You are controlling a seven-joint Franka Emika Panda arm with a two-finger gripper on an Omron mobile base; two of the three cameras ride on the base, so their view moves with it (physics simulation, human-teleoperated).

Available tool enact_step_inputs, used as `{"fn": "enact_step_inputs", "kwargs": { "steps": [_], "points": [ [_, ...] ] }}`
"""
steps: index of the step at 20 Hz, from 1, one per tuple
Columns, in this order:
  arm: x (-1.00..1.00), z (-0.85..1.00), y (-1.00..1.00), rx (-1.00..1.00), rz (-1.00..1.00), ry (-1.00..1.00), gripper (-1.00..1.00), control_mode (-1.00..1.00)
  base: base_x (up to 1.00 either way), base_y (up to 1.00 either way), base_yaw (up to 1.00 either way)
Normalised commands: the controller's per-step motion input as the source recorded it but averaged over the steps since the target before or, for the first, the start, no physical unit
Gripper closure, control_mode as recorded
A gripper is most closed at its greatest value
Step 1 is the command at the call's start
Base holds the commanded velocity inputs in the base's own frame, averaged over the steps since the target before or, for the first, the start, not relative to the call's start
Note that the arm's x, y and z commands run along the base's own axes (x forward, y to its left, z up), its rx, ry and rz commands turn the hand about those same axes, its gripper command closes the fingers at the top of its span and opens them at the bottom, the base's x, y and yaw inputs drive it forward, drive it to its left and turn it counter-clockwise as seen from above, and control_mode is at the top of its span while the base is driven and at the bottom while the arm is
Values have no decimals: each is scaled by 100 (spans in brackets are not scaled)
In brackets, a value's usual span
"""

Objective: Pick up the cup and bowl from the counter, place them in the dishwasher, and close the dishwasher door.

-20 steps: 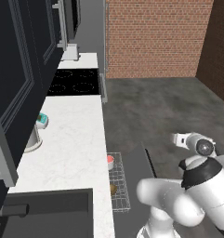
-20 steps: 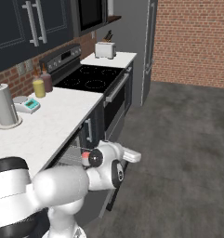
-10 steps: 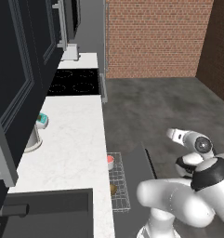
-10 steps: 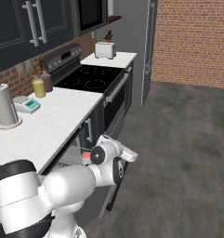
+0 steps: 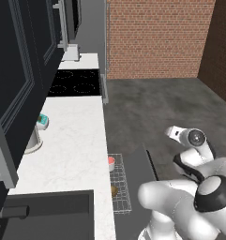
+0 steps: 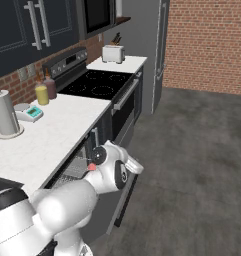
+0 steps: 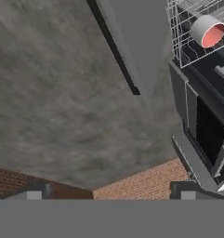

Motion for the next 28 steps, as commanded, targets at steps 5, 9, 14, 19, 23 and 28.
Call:
{"fn": "enact_step_inputs", "kwargs": {
  "steps": [5,9,14,19,23,28],
  "points": [
    [-27,100,-27,27,-26,19,-100,-100,0,0,0],
    [-36,100,-20,51,-24,25,-100,-100,0,0,0],
    [-48,41,-58,56,-6,11,-100,-100,0,0,0],
    [-15,-73,-38,67,1,-3,-100,-100,0,0,0],
    [1,-100,-15,57,6,-6,-100,-100,0,0,0],
    [41,-81,0,40,5,-1,-100,-100,0,0,0]
  ]
}}
